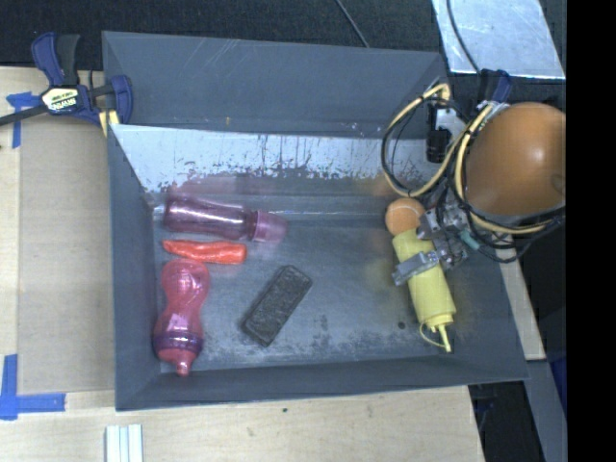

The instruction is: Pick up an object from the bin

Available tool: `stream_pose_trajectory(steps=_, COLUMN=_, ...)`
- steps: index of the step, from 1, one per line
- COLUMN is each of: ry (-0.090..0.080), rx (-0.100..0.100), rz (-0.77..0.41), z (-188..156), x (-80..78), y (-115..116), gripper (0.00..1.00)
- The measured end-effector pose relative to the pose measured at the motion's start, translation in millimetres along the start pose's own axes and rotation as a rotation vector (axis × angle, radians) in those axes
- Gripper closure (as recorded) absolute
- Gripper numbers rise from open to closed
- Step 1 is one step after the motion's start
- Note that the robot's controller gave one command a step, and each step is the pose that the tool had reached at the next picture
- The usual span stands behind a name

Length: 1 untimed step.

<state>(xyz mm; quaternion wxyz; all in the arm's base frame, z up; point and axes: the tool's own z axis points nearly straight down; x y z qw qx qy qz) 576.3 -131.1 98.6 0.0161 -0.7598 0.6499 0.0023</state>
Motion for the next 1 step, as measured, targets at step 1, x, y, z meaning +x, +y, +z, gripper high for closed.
stream_pose_trajectory(steps=1, ry=-0.002, rx=0.0, rz=0.002, z=-15.0, x=-1.1, y=-0.1, gripper=1.0)
